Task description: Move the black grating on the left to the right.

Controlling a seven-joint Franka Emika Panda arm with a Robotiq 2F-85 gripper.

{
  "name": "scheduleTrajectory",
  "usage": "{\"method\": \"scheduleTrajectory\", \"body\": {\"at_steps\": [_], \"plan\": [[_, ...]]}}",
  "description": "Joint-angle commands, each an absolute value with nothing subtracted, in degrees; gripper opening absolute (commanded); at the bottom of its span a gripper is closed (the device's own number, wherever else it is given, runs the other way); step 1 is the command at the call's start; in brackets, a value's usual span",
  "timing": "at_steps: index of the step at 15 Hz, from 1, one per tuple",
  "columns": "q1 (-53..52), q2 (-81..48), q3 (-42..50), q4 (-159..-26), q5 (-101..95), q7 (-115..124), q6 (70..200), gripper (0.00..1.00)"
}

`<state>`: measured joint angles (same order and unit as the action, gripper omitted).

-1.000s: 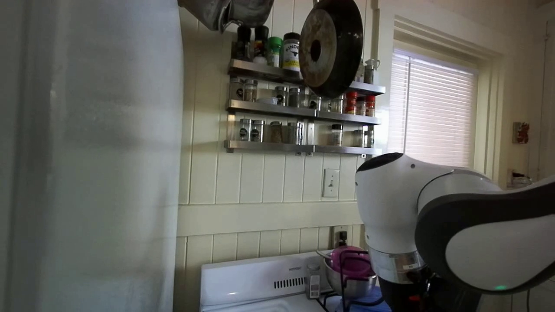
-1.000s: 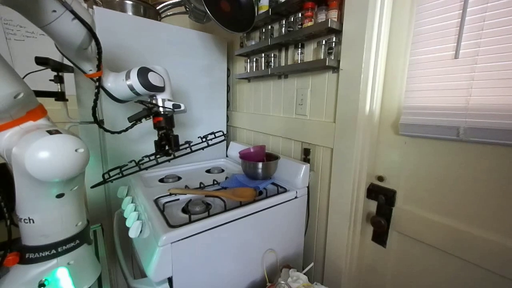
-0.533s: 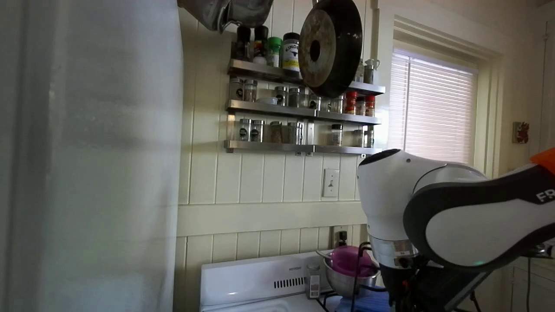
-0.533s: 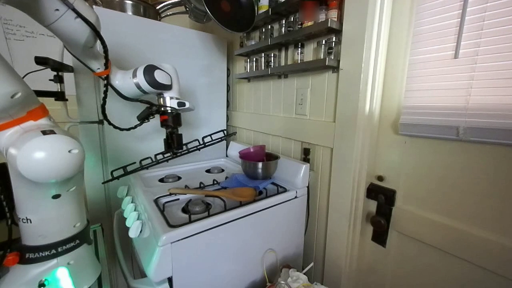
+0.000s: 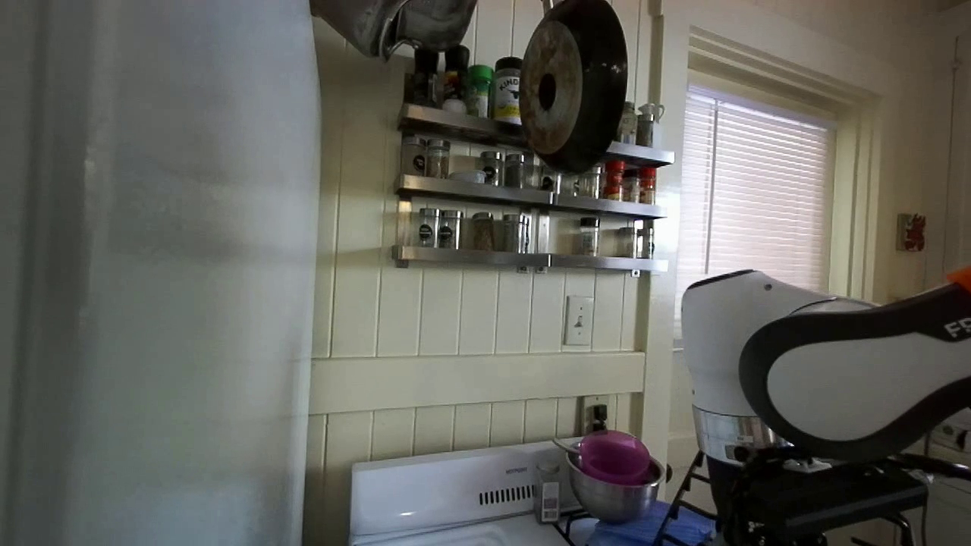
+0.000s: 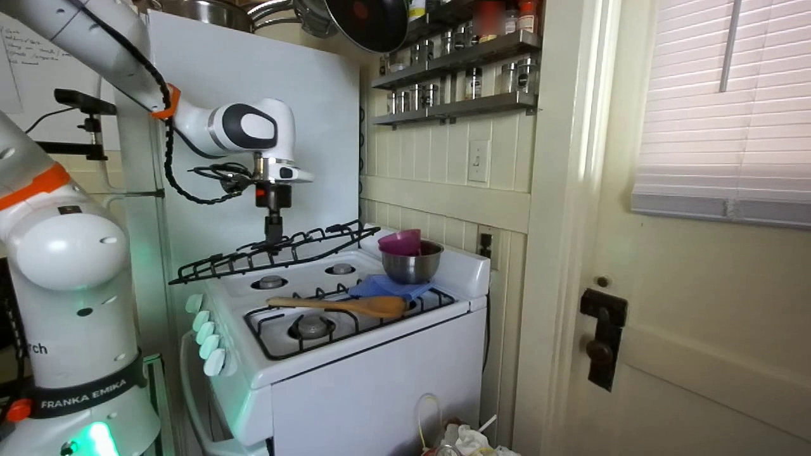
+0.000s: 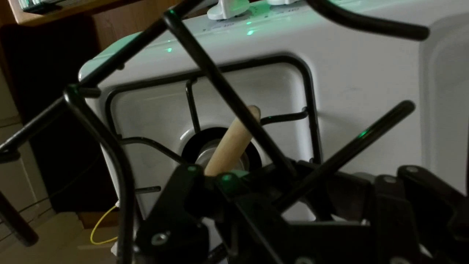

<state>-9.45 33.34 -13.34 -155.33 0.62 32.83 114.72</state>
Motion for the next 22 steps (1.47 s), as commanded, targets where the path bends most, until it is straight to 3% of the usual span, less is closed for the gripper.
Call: {"method": "scheduleTrajectory", "body": {"at_steps": [1, 22], "plan": [[-8.18, 34.05, -14.24, -155.95, 1.43, 32.14, 115.03, 0.00], [6.04, 32.60, 1.43, -157.64, 11.83, 26.46, 118.32, 0.00]]}}
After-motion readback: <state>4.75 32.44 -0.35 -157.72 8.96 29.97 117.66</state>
